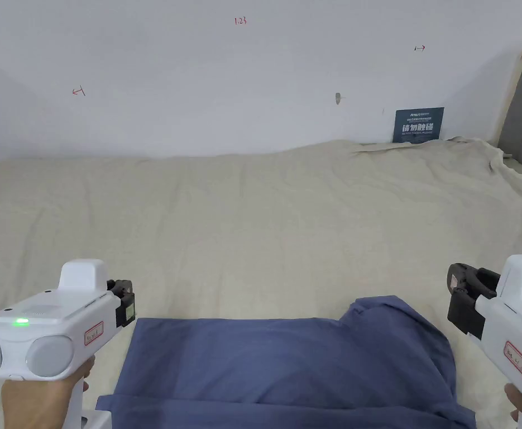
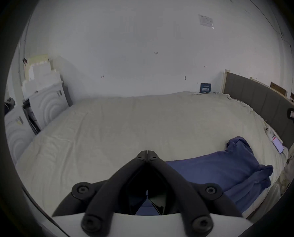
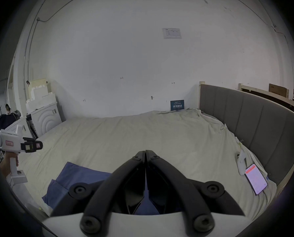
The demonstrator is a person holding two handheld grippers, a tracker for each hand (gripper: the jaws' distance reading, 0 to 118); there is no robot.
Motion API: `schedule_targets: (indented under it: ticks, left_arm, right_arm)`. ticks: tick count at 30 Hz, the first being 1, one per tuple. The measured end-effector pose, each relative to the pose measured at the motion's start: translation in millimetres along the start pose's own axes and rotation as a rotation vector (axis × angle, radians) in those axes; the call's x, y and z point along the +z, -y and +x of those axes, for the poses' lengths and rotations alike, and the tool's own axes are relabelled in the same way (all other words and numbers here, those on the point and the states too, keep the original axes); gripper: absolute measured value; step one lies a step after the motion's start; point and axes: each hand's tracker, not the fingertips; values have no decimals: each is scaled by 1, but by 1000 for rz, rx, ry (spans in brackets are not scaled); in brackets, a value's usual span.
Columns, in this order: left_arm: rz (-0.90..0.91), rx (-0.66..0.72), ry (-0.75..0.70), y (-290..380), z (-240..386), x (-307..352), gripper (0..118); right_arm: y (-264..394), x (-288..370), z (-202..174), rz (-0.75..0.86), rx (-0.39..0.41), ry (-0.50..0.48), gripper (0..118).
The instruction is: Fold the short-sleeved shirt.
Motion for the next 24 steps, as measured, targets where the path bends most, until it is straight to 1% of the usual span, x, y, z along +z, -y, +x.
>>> schedule_targets:
  ticks: [2, 4, 10, 12, 13, 14, 15, 16, 17, 18, 19, 22, 23, 24]
  left_arm:
    - [5, 3, -20, -2, 0, -17, 0]
    - [-38, 7, -18, -6, -9, -45, 0]
    - [-232, 55, 18, -6, -35, -126, 0]
    - [-283, 69, 27, -5, -32, -148, 0]
    - [-325, 86, 28, -3, -36, -161, 3]
    - [-360, 111, 29, -2, -39, -172, 11]
    - [-391, 132, 21, -1, -41, -180, 23]
    - [-418, 151, 23, 0, -43, -188, 42]
    - [-441, 158, 25, 3, -45, -197, 70]
    - [-482, 151, 12, 7, -46, -207, 81]
    - [-511, 142, -9, 10, -50, -222, 85]
    - [-532, 80, -25, 20, -47, -237, 84]
    - [-544, 76, -27, 27, -52, -244, 79]
    - [-562, 73, -32, 32, -53, -247, 67]
  right_arm:
    - [-1, -9, 1, 0, 6, 10, 0]
    - [-3, -19, 2, -11, 14, 14, 0]
    - [0, -49, 10, -53, 16, 26, 0]
    - [2, -58, 12, -70, 19, 32, 0]
    - [4, -62, 14, -78, 17, 35, 0]
    - [6, -65, 16, -87, 13, 37, 0]
    - [8, -69, 18, -99, 9, 39, 0]
    - [10, -73, 19, -107, 9, 40, 0]
    - [12, -76, 19, -117, 8, 46, 0]
    - [15, -79, 19, -126, 9, 51, 0]
    - [17, -81, 20, -133, 8, 56, 0]
    - [22, -88, 22, -157, -2, 61, 0]
    - [24, -90, 23, -162, -5, 63, 0]
    - [26, -92, 23, -171, -7, 65, 0]
